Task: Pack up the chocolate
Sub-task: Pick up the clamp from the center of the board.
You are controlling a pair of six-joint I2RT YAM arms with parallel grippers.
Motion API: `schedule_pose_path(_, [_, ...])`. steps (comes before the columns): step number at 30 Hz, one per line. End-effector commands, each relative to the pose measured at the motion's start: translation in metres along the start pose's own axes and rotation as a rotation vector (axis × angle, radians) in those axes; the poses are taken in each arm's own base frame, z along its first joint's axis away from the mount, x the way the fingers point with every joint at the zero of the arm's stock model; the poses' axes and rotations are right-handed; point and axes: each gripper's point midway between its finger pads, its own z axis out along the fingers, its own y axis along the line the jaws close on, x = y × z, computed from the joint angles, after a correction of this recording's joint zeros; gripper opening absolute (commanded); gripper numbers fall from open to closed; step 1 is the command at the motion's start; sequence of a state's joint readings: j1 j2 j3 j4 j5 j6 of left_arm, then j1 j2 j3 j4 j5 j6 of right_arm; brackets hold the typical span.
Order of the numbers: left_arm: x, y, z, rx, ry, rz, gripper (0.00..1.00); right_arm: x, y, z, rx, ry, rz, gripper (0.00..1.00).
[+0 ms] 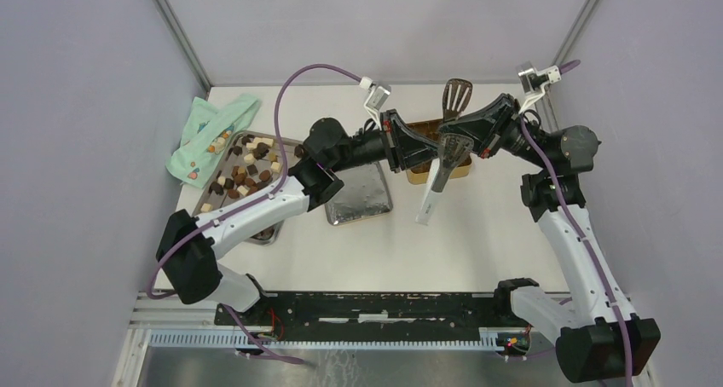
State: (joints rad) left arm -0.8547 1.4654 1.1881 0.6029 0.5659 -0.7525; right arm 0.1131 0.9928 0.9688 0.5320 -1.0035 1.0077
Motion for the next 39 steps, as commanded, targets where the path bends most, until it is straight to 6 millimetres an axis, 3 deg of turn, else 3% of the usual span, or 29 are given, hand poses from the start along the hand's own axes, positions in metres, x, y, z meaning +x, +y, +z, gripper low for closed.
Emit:
schedule_pose_path(1, [-0.031,-0.020,-0.001,0.036,-0.112,0.058,0.26,-0.025,0.028,0.006,-0.080,-0.046,-0.064,0.00])
schedule_pose_path(4, [-0.033,-0.016,-0.013,-0.010,-0.168,0.069,0.57,-0.039,0.031,0.010,-0.080,-0.067,-0.055,0.00])
schedule_pose_path(9, [-0.048,-0.007,-0.053,-0.141,-0.328,0.126,0.99,-0.063,0.030,0.015,-0.072,-0.098,-0.040,0.00])
schedule_pose_path(13, [-0.064,-0.012,-0.087,-0.237,-0.413,0.214,1.00,-0.072,0.017,0.016,-0.030,-0.109,0.011,0.00])
schedule_pose_path(17, [-0.055,-0.045,-0.093,-0.080,-0.298,0.320,1.00,-0.069,0.005,0.017,-0.002,-0.101,0.066,0.00])
schedule_pose_path(21, [-0.038,-0.059,-0.085,0.036,-0.188,0.315,1.00,-0.069,0.001,0.018,0.002,-0.097,0.086,0.00])
schedule_pose_path(30, [-0.012,-0.042,-0.059,0.099,-0.084,0.311,1.00,-0.065,0.003,0.018,-0.002,-0.088,0.087,0.00])
schedule_pose_path(39, [0.005,-0.054,-0.040,0.221,-0.084,0.278,1.00,-0.055,-0.002,0.017,0.008,-0.074,0.108,0.00])
